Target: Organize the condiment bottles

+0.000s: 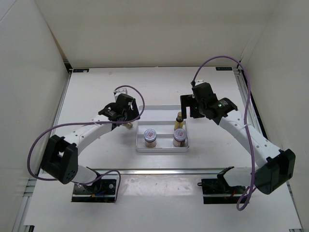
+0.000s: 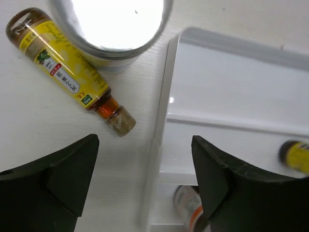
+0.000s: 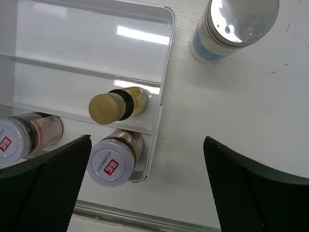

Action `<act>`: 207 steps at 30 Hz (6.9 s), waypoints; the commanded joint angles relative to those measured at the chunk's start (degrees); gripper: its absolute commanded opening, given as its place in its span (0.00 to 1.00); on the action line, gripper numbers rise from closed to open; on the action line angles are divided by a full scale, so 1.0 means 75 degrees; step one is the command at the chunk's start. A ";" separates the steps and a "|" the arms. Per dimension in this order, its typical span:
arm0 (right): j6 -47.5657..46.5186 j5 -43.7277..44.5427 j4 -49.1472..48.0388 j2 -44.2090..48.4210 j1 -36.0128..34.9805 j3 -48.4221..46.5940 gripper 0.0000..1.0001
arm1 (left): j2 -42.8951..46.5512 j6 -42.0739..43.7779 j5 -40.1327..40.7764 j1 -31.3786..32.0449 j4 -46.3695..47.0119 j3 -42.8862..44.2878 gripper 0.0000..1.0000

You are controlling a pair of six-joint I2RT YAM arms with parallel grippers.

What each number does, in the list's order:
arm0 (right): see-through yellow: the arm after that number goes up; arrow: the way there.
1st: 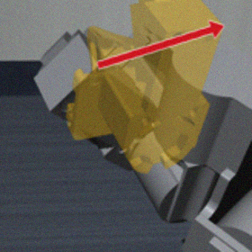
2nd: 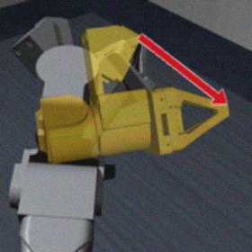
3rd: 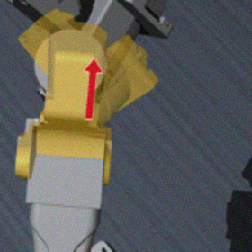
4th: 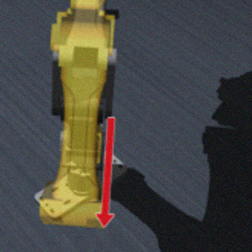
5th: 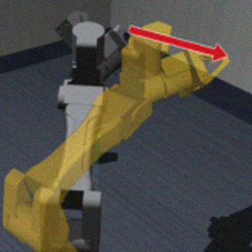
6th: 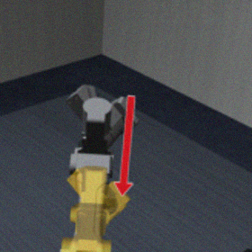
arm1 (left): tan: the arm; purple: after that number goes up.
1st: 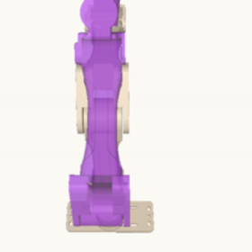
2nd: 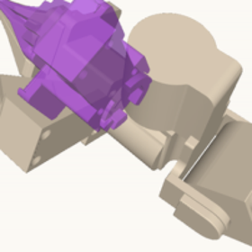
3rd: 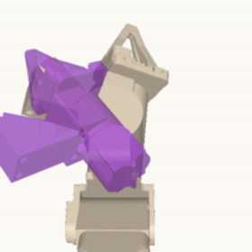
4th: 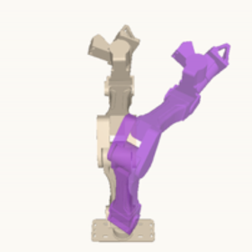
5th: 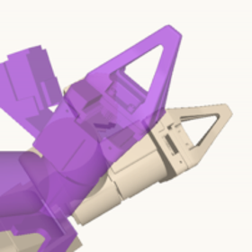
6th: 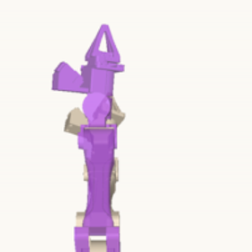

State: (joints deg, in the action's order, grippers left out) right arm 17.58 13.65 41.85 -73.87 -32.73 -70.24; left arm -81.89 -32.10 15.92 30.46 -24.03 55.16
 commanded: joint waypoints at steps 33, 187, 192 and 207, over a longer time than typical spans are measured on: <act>-0.0036 -0.0027 -0.0154 0.0333 0.0098 0.0318 1.00 | -0.1504 -0.5107 0.0385 -0.0686 -0.0979 0.0029 0.69; 0.0456 -0.0847 -0.1009 0.1048 0.0743 0.1642 1.00 | -0.4304 0.0799 -0.1525 0.0814 -0.9077 0.7798 0.47; 0.0456 -0.0847 -0.1009 0.1048 0.0743 0.1642 1.00 | -0.4304 0.0799 -0.1525 0.0884 -0.9077 0.7869 0.60; -0.0234 -0.0156 -0.0436 0.0159 0.0895 -0.0219 1.00 | -0.3219 0.0588 0.0242 0.0884 -0.7990 0.9417 1.00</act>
State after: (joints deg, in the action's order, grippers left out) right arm 18.81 9.78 38.09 -69.93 -26.87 -65.47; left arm -114.08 -27.46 10.74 36.88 -76.97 125.32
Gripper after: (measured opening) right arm 0.998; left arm 0.998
